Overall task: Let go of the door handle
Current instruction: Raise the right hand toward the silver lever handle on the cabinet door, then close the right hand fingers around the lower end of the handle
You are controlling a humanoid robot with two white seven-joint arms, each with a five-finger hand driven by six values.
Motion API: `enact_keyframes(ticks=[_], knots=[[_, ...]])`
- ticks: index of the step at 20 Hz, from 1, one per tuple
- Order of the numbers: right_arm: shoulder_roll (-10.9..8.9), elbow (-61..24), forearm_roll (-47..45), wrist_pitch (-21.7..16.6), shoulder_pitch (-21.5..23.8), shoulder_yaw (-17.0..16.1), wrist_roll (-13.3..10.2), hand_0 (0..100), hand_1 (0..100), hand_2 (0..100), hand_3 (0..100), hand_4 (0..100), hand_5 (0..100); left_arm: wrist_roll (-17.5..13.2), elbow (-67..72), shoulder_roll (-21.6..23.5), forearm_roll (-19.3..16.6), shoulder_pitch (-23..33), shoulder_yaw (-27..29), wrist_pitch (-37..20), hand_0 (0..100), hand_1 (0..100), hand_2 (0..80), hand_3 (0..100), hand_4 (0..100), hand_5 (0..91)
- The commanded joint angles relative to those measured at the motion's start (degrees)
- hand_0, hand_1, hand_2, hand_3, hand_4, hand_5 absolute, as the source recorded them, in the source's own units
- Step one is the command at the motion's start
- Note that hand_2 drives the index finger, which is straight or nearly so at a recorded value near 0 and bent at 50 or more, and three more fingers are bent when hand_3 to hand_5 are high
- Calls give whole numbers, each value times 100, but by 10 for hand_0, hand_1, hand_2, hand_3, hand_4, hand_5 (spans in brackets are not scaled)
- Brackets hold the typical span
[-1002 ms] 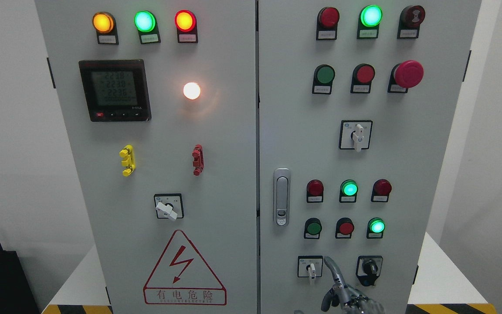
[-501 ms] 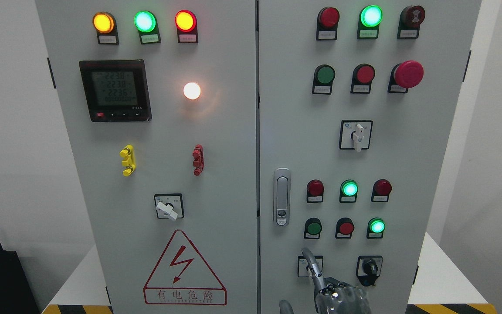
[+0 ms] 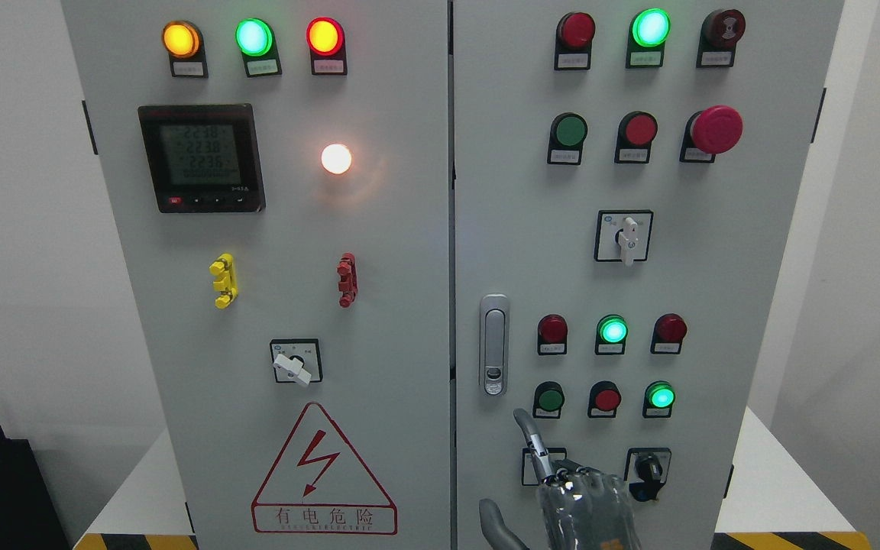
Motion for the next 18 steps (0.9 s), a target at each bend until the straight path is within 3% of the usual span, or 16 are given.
enact_keyframes(ticks=[1,18], knots=[[85,311,5,90,-241,57,26,349,472,24,1000,1000,1000,-1,97,0,0,0,62,2,120,389,0,0,0,0],[252,707,5,72,-548,216,299,379,493,58,1000,1000,1000,-1,97,0,0,0,62,2,120,389,0,0,0,0]])
